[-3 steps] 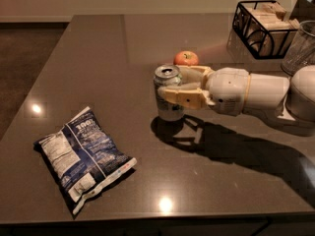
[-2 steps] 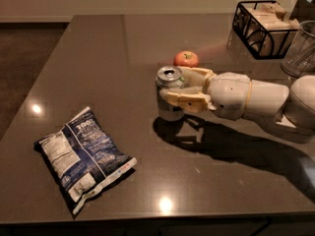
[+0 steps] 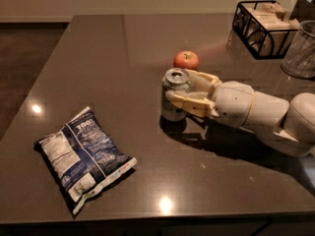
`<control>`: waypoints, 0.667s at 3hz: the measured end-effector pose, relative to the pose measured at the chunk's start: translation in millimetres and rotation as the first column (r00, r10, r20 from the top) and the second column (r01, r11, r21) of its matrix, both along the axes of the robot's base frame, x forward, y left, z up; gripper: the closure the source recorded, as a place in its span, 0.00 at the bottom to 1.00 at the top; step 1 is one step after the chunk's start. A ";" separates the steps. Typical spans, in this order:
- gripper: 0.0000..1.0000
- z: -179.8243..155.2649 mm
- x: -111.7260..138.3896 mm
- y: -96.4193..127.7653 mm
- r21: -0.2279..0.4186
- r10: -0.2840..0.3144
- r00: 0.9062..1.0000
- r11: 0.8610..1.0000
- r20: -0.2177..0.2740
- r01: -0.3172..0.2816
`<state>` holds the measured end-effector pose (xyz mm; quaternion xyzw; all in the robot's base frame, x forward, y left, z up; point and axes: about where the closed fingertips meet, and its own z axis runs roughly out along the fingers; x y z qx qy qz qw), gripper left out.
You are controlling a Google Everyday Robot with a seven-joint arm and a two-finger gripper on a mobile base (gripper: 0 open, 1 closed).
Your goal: Place 7up can upright
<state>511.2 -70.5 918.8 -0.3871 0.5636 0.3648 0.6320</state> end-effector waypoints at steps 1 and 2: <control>0.36 -4.9 3.1 -3.8 0.024 -0.006 1.000 1.000 0.012 0.005; 0.13 -4.4 2.9 -1.8 0.024 -0.002 1.000 1.000 0.013 0.001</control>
Offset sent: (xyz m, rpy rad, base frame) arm 0.0029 -0.0036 -0.0046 0.0226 -0.0110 -0.0051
